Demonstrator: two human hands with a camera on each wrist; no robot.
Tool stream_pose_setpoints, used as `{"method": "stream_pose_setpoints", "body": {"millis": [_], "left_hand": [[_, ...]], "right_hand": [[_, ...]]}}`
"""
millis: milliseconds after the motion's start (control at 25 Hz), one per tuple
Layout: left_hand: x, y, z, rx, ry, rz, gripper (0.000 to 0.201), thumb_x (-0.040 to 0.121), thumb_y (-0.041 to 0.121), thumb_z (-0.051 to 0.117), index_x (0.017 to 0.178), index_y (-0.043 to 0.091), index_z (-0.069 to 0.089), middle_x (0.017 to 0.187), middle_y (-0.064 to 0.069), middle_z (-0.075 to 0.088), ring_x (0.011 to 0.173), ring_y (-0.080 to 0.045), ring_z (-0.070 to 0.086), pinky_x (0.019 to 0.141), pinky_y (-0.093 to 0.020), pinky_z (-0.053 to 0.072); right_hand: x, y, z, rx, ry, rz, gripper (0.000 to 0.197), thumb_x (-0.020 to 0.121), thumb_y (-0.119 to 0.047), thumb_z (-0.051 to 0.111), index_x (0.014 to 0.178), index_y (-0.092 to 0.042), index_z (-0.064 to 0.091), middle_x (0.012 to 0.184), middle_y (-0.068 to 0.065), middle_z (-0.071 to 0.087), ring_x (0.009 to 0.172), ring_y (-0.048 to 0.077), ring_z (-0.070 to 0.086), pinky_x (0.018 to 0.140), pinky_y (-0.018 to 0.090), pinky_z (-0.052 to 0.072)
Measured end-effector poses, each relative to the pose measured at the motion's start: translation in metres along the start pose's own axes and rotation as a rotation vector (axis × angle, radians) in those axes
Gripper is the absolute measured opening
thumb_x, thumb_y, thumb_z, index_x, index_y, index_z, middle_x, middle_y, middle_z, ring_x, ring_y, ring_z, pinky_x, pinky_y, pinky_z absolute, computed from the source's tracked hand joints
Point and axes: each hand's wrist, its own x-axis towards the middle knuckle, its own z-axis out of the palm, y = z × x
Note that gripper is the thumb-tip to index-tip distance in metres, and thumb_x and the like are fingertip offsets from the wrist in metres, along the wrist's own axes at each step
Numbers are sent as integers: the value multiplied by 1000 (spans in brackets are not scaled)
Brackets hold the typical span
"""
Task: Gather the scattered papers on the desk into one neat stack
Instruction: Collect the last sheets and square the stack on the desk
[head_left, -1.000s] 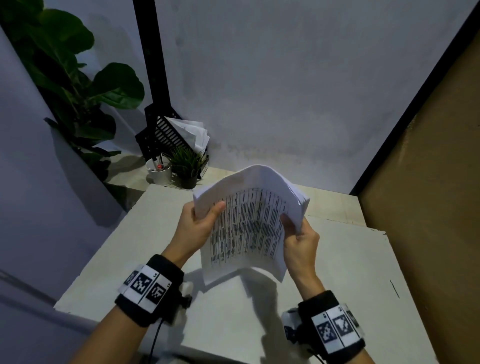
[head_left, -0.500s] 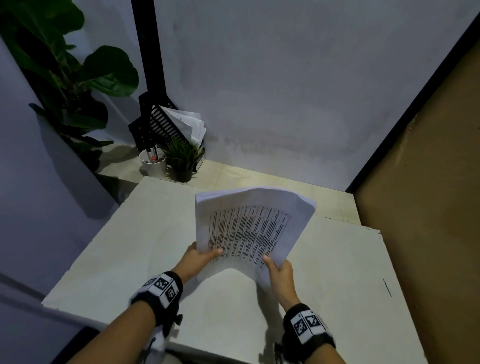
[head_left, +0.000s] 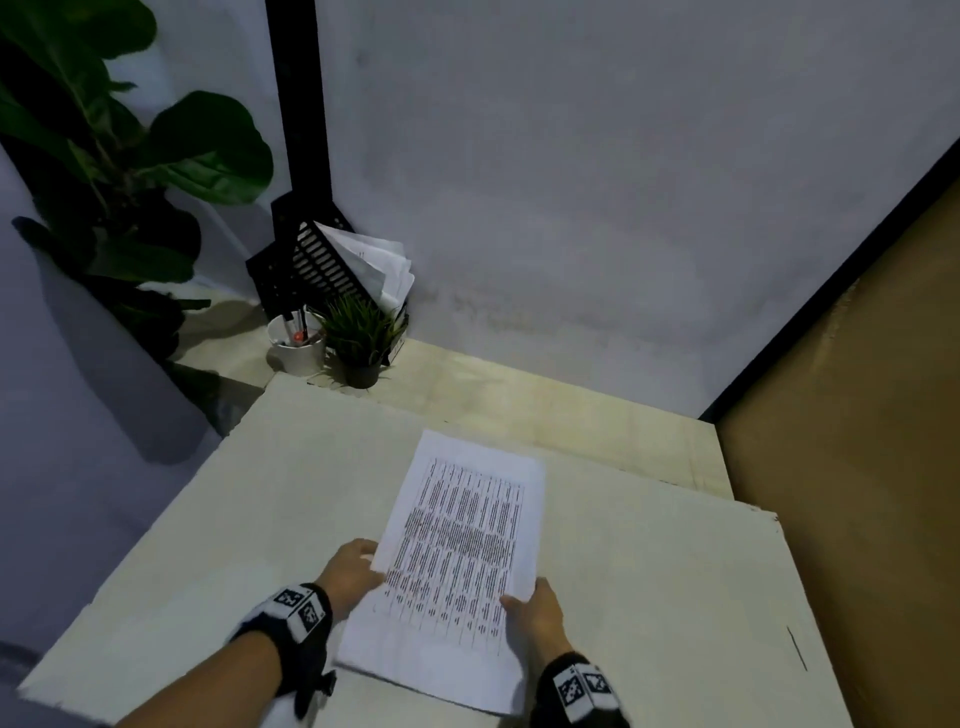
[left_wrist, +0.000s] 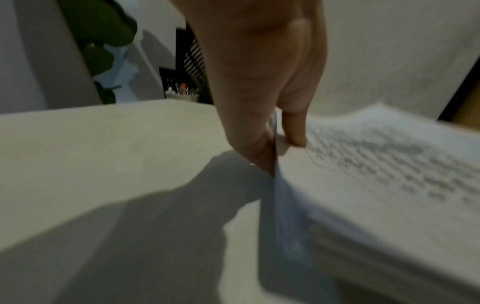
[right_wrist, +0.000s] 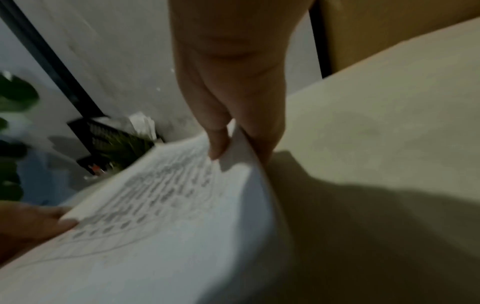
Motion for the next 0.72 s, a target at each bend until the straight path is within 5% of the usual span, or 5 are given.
{"method": "stream_pose_setpoints", "body": {"millis": [160, 320, 520, 720], "left_hand": [[18, -7, -10, 95, -21, -22, 35, 77, -9, 59, 110, 0, 49, 104, -19, 62, 88, -25, 58, 76, -31, 50], [16, 4, -13, 170, 25, 19, 33, 80, -7, 54, 109, 7, 47, 95, -12, 59, 84, -22, 54, 63, -24, 44], [14, 3, 0, 530, 84, 66, 45, 82, -12, 41, 125, -1, 36, 120, -20, 46, 106, -28, 51, 90, -31, 41], [7, 8, 6, 640, 75, 40, 42, 80, -15, 43, 121, -6, 39, 124, -23, 40, 108, -32, 51, 95, -35, 44]], "right_hand": [[7, -7, 16, -112, 96, 56, 48, 92, -2, 46, 136, 3, 28, 132, 23, 49, 103, 26, 51, 84, 24, 39], [9, -17, 29, -181, 116, 71, 50, 93, 1, 40, 140, 0, 22, 133, 22, 49, 112, 30, 52, 88, 28, 41], [11, -22, 34, -235, 140, 71, 43, 93, -3, 42, 134, 5, 32, 123, 24, 55, 97, 28, 54, 82, 32, 44], [10, -17, 43, -351, 233, 14, 38, 90, 2, 47, 126, 8, 38, 127, 27, 38, 112, 39, 47, 95, 43, 42]]}}
